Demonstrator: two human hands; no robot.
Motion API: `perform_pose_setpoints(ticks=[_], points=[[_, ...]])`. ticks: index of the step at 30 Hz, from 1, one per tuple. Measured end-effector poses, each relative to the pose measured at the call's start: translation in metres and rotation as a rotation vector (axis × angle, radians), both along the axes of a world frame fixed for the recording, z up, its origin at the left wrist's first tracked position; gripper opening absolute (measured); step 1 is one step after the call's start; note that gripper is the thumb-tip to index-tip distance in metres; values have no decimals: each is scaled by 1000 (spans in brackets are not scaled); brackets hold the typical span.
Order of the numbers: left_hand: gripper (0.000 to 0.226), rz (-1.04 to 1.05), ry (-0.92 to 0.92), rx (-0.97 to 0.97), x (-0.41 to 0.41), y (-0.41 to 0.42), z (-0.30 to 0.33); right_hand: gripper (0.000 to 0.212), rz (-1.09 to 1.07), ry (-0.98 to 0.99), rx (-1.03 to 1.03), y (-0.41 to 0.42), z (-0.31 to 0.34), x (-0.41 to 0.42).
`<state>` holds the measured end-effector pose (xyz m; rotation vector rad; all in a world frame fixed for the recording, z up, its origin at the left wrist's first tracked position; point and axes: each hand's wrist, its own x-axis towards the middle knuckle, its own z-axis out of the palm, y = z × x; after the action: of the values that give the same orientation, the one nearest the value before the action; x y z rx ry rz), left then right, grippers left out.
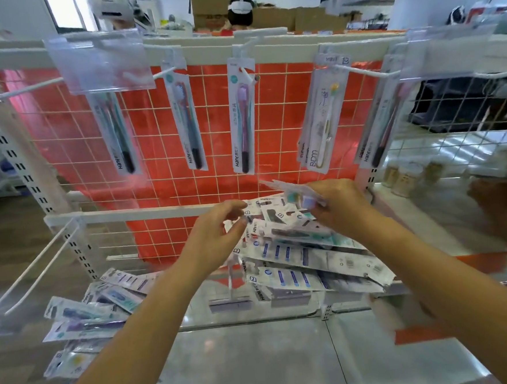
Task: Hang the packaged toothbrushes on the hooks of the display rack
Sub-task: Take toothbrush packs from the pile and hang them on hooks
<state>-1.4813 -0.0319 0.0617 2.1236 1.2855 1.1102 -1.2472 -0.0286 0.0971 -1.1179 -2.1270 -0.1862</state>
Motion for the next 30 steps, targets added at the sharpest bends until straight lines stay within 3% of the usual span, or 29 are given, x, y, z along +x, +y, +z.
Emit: perform_pose_setpoints(ticks=[3, 7, 12, 15, 18, 23, 30], points=[[35, -45, -126, -91, 9, -5, 6, 20, -37, 212, -22, -18, 17, -12], [47, -129, -365, -281, 21, -18, 18, 5, -16, 903, -394, -37, 41, -30], [34, -324, -559, -544, 24, -39, 38, 22, 127, 1324, -693, -39, 51, -37], [33, -356, -528, -633, 22, -55, 37, 29, 194, 1397, -794, -42, 47, -43], [40, -358, -577, -663, 23, -67, 32, 53, 203, 1447, -850, -45, 38, -51], [43, -287, -711, -668, 19, -71, 21, 38, 241, 1489, -839, -57, 22, -68], [51, -83, -765, -661, 8, -75, 2, 53, 66, 1286, -903, -74, -8, -76]])
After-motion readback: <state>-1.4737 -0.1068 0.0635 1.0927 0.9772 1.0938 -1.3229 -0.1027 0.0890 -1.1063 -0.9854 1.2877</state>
